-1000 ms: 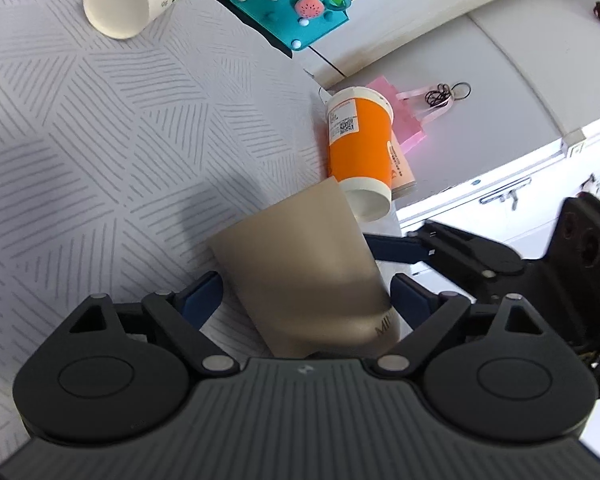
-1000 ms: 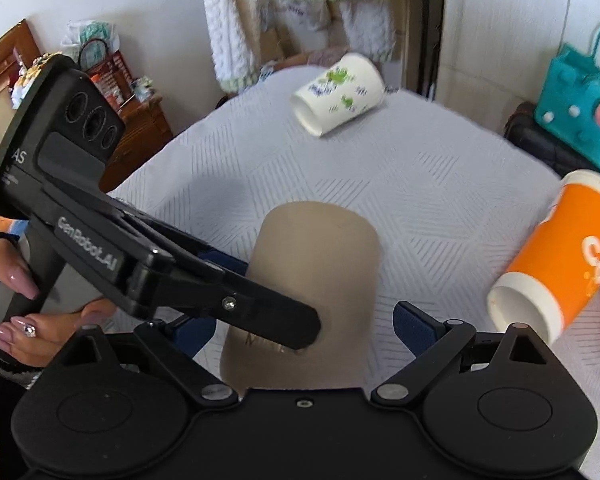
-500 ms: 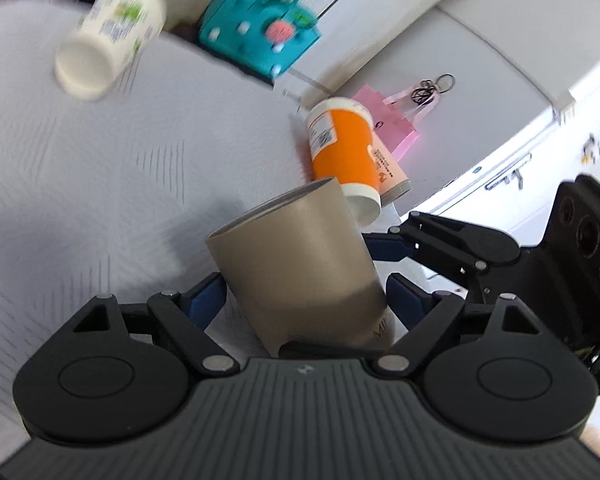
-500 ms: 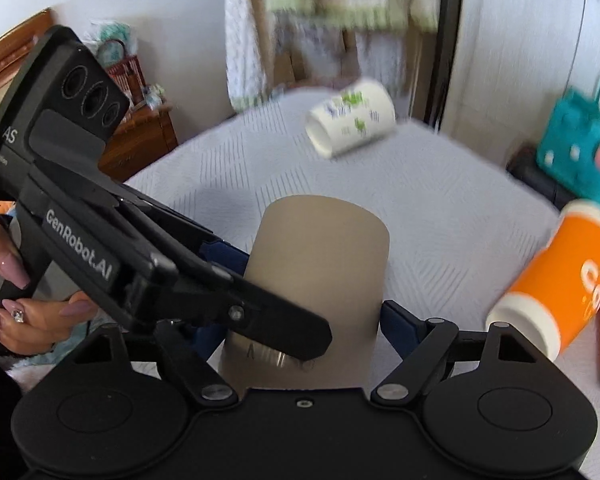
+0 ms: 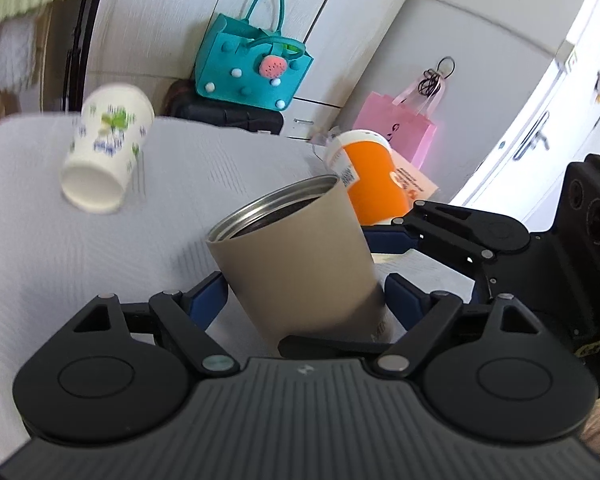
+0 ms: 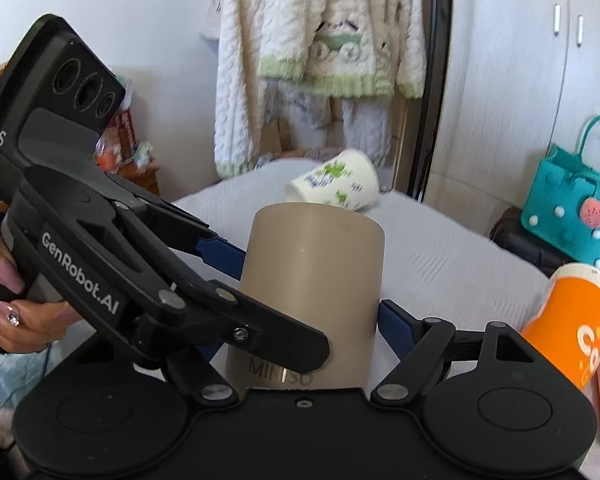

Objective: Flip cup upright
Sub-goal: 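Lower the upright beige tumbler onto the table with the right gripper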

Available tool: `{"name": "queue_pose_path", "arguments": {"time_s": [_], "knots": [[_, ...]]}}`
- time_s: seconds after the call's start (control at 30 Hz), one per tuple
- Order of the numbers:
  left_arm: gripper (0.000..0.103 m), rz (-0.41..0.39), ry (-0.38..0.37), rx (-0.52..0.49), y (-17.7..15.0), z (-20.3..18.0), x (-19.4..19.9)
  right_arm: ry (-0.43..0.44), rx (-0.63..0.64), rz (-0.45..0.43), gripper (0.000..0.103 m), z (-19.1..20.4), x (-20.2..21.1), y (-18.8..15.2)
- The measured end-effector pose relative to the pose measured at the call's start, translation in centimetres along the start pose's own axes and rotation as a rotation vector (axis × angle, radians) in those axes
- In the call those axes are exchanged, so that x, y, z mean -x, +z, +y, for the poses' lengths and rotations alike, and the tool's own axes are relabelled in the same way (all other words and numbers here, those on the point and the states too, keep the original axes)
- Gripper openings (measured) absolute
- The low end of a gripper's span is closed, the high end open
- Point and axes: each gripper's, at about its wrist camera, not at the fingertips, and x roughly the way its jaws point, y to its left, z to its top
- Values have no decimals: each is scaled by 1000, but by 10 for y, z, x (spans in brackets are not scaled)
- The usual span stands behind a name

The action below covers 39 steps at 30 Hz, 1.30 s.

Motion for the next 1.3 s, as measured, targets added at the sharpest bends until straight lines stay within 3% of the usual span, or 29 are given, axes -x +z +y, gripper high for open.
{"name": "queue_pose_path", "arguments": {"time_s": [0.3,0.63,0.73,0.9,1.3], "knots": [[80,-21,45,-145,34,4,-15,-96,-82,-120,83,-12,-21,3],[75,-138,53,-293,38,-8,-23,-269,-43,-182,82,-14,-30,0],[73,-131,45,-289,39,-10,-28,-266,-102,-186,82,-23,-29,-2],[73,-129,36,-281,39,-11,-34,-321,-76,-196,82,-21,-30,-4],[72,-130,27,-259,32,-16,-35,-318,-100,-171,82,-23,-25,-8]]}}
